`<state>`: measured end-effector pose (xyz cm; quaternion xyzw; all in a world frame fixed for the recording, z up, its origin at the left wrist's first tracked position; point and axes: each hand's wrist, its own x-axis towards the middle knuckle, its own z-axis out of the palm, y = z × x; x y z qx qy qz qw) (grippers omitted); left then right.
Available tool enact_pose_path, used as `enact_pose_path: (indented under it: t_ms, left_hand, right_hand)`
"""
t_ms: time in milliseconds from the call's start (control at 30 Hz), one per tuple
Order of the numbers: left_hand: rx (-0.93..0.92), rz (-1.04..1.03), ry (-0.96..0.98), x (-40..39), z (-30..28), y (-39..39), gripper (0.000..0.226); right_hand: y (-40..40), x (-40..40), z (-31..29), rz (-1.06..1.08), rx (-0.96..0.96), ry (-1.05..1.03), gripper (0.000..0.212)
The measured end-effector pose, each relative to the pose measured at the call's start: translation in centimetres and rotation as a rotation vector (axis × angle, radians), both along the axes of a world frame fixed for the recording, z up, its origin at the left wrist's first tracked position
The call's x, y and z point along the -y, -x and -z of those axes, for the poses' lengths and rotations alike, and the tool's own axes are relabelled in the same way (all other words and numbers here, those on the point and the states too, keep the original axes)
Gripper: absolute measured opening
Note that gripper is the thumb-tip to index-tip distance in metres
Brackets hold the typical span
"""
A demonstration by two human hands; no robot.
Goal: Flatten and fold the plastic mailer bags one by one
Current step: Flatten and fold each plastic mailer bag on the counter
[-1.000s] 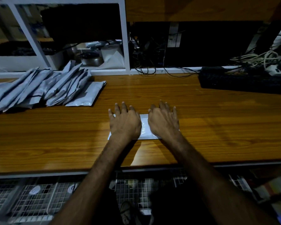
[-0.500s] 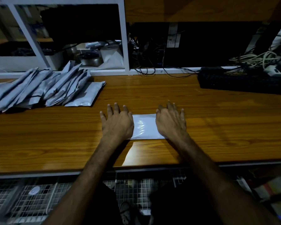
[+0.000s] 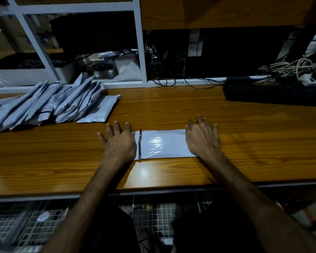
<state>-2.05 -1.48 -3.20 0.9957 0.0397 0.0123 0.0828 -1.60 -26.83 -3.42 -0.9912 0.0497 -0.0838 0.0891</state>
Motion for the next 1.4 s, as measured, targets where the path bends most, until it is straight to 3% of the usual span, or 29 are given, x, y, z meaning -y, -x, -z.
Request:
enact_pose_path:
  t_ms: [300, 500, 767, 1100, 1400]
  left_hand:
    - [0.048, 0.034, -0.105, -1.1, -0.2, 0.2, 0.059]
    - [0.121, 0.003, -0.070, -2.1, -0.3, 1.0, 0.052]
    - [0.237, 0.066, -0.017, 0.7, -2.5, 0.7, 0.034]
    - [0.047, 0.096, 0.052, 7.4, -1.4, -1.5, 0.065]
    - [0.046, -0.005, 0.017, 7.3, -0.5, -0.3, 0.076]
  right_hand:
    - [0.2, 2.0, 0.1, -0.007, 0.021, 0.048, 0.047]
    - [0.7, 3.9, 0.2, -0.001, 0.075, 0.081, 0.044]
    - [0.9, 0.8, -2.1, -0.046, 0.189, -0.085, 0.030]
    - [-0.3, -5.9, -2.4, -0.150, 0.059, -0.147, 0.038]
    - [-0.1, -6.4, -0.6, -0.078, 0.142, 0.009, 0.037]
